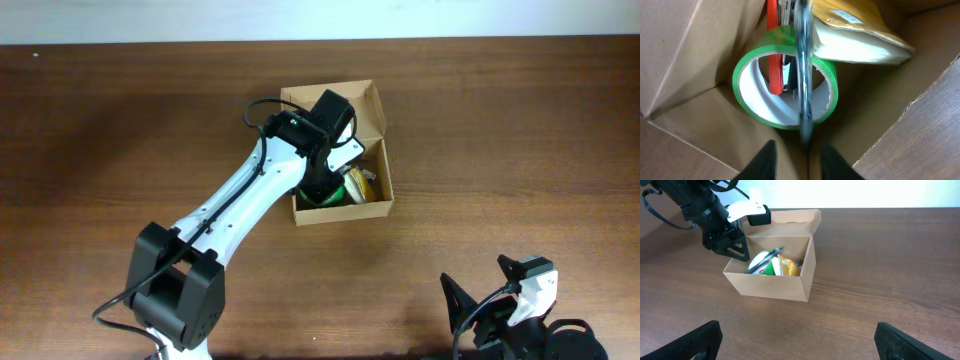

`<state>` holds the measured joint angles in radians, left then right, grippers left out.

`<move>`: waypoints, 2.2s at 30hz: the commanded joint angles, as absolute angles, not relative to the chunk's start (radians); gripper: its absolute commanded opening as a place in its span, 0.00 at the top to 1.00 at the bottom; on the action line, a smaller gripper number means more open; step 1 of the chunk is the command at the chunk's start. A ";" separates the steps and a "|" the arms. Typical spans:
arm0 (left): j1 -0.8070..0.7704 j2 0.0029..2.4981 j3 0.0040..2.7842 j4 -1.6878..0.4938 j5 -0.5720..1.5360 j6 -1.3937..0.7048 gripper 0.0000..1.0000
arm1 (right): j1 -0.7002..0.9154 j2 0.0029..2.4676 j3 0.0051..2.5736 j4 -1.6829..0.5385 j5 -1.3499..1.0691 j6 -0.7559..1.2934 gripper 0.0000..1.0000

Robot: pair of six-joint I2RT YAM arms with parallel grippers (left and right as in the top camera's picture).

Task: Pack container

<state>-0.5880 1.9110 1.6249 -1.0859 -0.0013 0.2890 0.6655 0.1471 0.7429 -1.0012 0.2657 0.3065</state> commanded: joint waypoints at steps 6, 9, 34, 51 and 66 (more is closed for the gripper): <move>-0.591 1.904 1.618 -1.073 -0.001 0.293 0.49 | 0.667 0.140 0.743 -0.998 0.282 0.308 0.01; -0.591 1.903 1.621 -1.069 -0.001 0.290 0.44 | 0.667 0.140 0.743 -0.998 0.282 0.308 0.00; -0.582 1.808 1.776 -1.111 0.003 0.130 0.21 | 0.667 0.156 0.759 -0.763 0.345 0.290 0.01; -0.315 1.768 1.862 -1.162 0.211 0.021 0.13 | 0.666 1.122 1.720 -1.170 0.382 0.196 0.01; -0.149 1.783 1.861 -1.080 0.244 -0.192 0.36 | 0.185 1.536 1.950 -1.168 0.205 0.041 0.68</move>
